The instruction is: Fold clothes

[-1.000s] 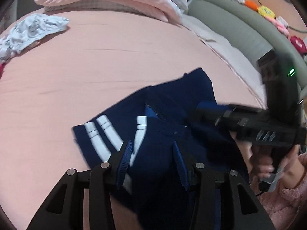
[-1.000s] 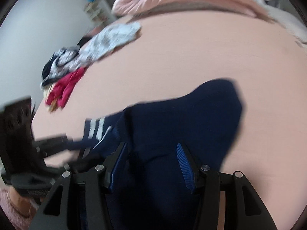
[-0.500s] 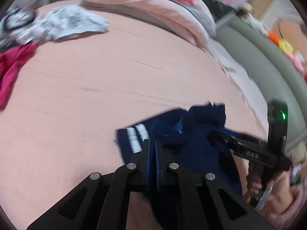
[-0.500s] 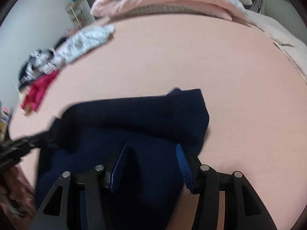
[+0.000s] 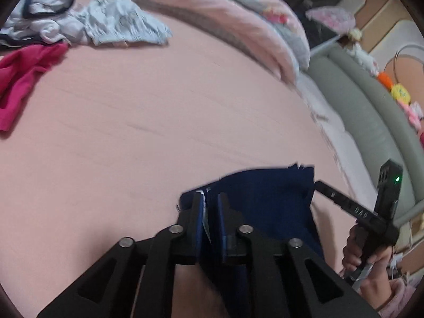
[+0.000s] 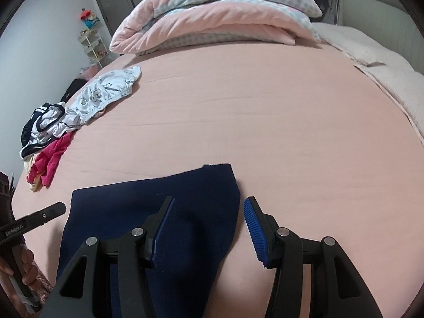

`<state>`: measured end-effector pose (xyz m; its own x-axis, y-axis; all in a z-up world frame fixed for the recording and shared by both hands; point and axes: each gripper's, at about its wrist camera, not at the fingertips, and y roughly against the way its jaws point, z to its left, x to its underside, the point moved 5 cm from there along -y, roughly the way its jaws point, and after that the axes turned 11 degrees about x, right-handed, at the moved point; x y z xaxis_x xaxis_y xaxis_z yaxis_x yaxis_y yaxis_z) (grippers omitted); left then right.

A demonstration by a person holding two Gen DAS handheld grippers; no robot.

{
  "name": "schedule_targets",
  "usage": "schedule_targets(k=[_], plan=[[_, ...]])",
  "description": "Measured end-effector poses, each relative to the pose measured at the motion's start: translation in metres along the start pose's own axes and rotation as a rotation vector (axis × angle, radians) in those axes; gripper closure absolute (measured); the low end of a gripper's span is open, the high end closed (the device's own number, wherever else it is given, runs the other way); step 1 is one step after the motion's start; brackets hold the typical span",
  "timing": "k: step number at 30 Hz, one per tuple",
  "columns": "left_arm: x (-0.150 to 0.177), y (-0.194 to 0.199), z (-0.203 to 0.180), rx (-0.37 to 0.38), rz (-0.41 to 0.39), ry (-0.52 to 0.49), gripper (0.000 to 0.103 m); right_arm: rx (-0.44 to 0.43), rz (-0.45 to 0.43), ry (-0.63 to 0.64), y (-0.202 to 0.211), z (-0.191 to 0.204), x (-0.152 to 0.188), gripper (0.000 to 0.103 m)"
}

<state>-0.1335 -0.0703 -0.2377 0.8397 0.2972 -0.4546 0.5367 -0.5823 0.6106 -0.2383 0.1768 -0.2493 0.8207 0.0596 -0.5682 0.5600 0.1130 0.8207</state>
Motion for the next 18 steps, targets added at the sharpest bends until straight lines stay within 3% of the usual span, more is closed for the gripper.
schedule_targets(k=[5, 9, 12, 14, 15, 16, 18], plan=[[-0.002, -0.019, -0.007, -0.001, 0.069, -0.006, 0.091, 0.016, 0.052, 0.009, -0.013, 0.001, 0.004, 0.051], [0.001, -0.031, -0.011, -0.047, 0.111, -0.061, 0.09, 0.044, 0.151, -0.006, -0.033, -0.008, 0.016, 0.051], [0.001, -0.031, -0.019, -0.104, 0.126, -0.12, 0.089, 0.041, 0.153, -0.003, -0.033, -0.008, 0.017, 0.051], [-0.001, -0.028, -0.021, -0.136, 0.123, -0.135, 0.078, 0.048, 0.152, 0.014, -0.032, -0.007, 0.017, 0.051], [-0.001, -0.027, -0.02, -0.141, 0.12, -0.133, 0.061, 0.046, 0.153, 0.009, -0.032, -0.007, 0.018, 0.051], [0.0, -0.026, -0.018, -0.126, 0.122, -0.129, 0.051, 0.044, 0.154, 0.001, -0.032, -0.008, 0.018, 0.051], [0.0, -0.026, -0.018, -0.101, 0.124, -0.126, 0.051, 0.038, 0.156, -0.004, -0.03, -0.008, 0.018, 0.051]])
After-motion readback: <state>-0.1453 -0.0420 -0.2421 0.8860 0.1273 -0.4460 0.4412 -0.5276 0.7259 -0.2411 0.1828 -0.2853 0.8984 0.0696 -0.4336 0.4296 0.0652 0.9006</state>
